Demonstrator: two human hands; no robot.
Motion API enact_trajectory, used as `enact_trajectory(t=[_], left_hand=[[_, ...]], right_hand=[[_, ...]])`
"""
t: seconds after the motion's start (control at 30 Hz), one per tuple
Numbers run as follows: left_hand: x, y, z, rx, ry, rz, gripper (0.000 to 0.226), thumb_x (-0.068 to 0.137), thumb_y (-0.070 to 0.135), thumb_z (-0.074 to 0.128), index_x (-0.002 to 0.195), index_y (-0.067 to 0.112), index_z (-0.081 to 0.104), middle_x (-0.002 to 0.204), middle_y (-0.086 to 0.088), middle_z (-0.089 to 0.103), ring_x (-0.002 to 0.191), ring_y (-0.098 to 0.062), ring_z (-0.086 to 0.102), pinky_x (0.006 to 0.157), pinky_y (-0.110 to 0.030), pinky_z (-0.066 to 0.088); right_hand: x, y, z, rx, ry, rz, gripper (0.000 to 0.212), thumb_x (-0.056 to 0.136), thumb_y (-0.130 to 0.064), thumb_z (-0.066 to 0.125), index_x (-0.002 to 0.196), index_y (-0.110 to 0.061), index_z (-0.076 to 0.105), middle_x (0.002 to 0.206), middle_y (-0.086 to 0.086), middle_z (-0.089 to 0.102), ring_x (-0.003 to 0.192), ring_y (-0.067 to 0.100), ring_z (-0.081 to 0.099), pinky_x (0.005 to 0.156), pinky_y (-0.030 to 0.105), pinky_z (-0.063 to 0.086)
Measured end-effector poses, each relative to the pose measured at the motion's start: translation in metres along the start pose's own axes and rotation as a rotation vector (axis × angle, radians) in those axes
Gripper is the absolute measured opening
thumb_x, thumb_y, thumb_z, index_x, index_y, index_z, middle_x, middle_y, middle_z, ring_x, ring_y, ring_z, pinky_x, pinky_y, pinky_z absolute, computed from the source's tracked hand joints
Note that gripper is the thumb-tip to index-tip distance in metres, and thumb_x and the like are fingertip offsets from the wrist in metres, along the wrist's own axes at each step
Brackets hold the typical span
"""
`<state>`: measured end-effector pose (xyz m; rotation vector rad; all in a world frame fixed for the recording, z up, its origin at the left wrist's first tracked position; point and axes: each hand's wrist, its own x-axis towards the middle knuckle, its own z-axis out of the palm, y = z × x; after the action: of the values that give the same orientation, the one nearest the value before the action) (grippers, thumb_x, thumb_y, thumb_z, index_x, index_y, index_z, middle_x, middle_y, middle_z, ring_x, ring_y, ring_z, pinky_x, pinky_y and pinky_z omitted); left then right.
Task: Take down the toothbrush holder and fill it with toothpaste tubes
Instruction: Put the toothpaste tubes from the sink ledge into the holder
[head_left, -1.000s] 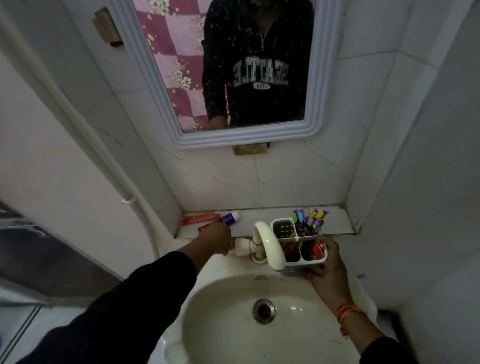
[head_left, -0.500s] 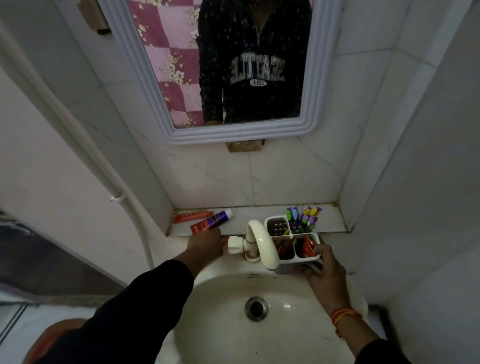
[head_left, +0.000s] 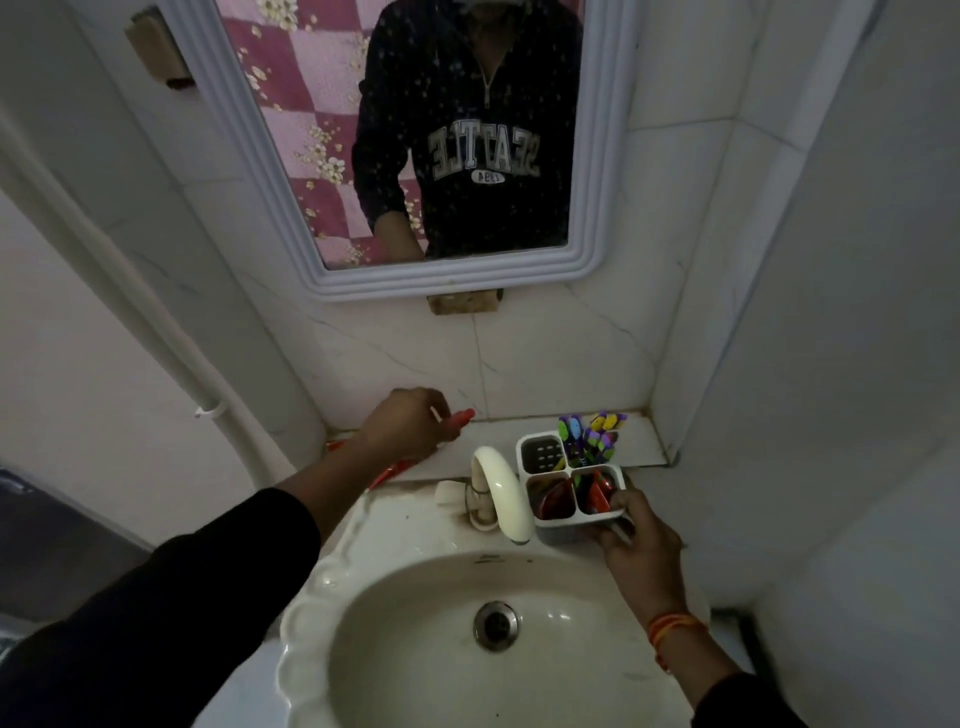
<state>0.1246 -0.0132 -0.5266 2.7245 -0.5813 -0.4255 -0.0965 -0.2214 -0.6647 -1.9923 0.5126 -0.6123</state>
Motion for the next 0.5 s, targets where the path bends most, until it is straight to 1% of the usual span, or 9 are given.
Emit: enact_trajectory(t=[0.1,0.23,0.3,0.33,0.37,0.4,0.43,0.5], left_hand=[[-0.005,0.039,-0.025,0.009,-0.072,0.16,0.038,0.089,0.047,0.069,0.114,0.019,0.072,0.099,0.003,0.073,0.077,-0.011,0.072,0.069,-0.021,0.056],[-0.016,0.092,-0.042,0.168,-0.2,0.325,0.039,0.085,0.048,0.073,0.111,0.019,0.076,0.093,0.004,0.077,0.076,-0.01,0.073,0.07,-0.022,0.056],[-0.02,0.113,-0.038,0.272,-0.294,0.378,0.041,0.081,0.054,0.076,0.105,0.021,0.078,0.09,0.007,0.078,0.079,-0.009,0.074,0.076,-0.025,0.058],[-0.02,0.121,-0.033,0.341,-0.325,0.392,0.043,0.078,0.056,0.078,0.103,0.02,0.079,0.091,0.008,0.079,0.083,-0.009,0.075,0.081,-0.027,0.059],[-0.021,0.128,-0.029,0.419,-0.345,0.399,0.045,0.077,0.056,0.079,0.103,0.019,0.08,0.092,0.006,0.08,0.086,-0.011,0.074,0.085,-0.029,0.059],[-0.02,0.132,-0.022,0.491,-0.352,0.404,0.045,0.076,0.053,0.081,0.103,0.016,0.079,0.092,0.004,0.08,0.088,-0.012,0.074,0.087,-0.032,0.059],[-0.021,0.137,-0.016,0.547,-0.34,0.412,0.043,0.077,0.047,0.082,0.104,0.014,0.079,0.092,0.002,0.08,0.088,-0.013,0.073,0.088,-0.034,0.059],[-0.022,0.143,-0.005,0.617,-0.294,0.409,0.036,0.077,0.033,0.085,0.103,0.009,0.077,0.088,-0.001,0.077,0.085,-0.016,0.072,0.084,-0.037,0.062]], right_hand=[[-0.001,-0.003,0.0,0.014,0.003,0.005,0.048,0.077,0.008,0.078,0.093,-0.032,0.059,0.095,-0.001,0.071,0.091,0.01,0.068,0.072,-0.003,0.045],[-0.006,-0.005,0.0,0.02,-0.01,0.001,0.037,0.078,0.005,0.079,0.097,-0.023,0.063,0.099,-0.005,0.07,0.096,0.006,0.067,0.074,0.0,0.049],[-0.008,-0.006,-0.002,0.024,-0.004,-0.014,0.038,0.077,0.007,0.08,0.098,-0.021,0.065,0.097,-0.01,0.07,0.095,-0.004,0.066,0.075,0.0,0.049],[-0.008,-0.007,-0.002,0.027,-0.001,-0.02,0.04,0.076,0.007,0.081,0.097,-0.022,0.064,0.094,-0.014,0.069,0.095,-0.011,0.065,0.075,-0.001,0.048],[-0.009,-0.009,-0.003,0.029,0.0,-0.022,0.042,0.075,0.007,0.081,0.097,-0.025,0.063,0.094,-0.018,0.067,0.095,-0.017,0.062,0.074,-0.002,0.048],[-0.01,-0.009,-0.003,0.03,-0.001,-0.025,0.044,0.075,0.006,0.082,0.097,-0.027,0.062,0.094,-0.023,0.065,0.094,-0.019,0.061,0.074,-0.002,0.047],[-0.01,-0.009,-0.003,0.032,0.002,-0.026,0.044,0.075,0.005,0.082,0.097,-0.027,0.062,0.094,-0.024,0.065,0.094,-0.015,0.062,0.074,-0.003,0.047],[-0.011,-0.007,-0.003,0.039,0.016,-0.023,0.041,0.076,0.005,0.082,0.102,-0.022,0.066,0.098,-0.018,0.068,0.097,-0.001,0.066,0.076,-0.002,0.048]])
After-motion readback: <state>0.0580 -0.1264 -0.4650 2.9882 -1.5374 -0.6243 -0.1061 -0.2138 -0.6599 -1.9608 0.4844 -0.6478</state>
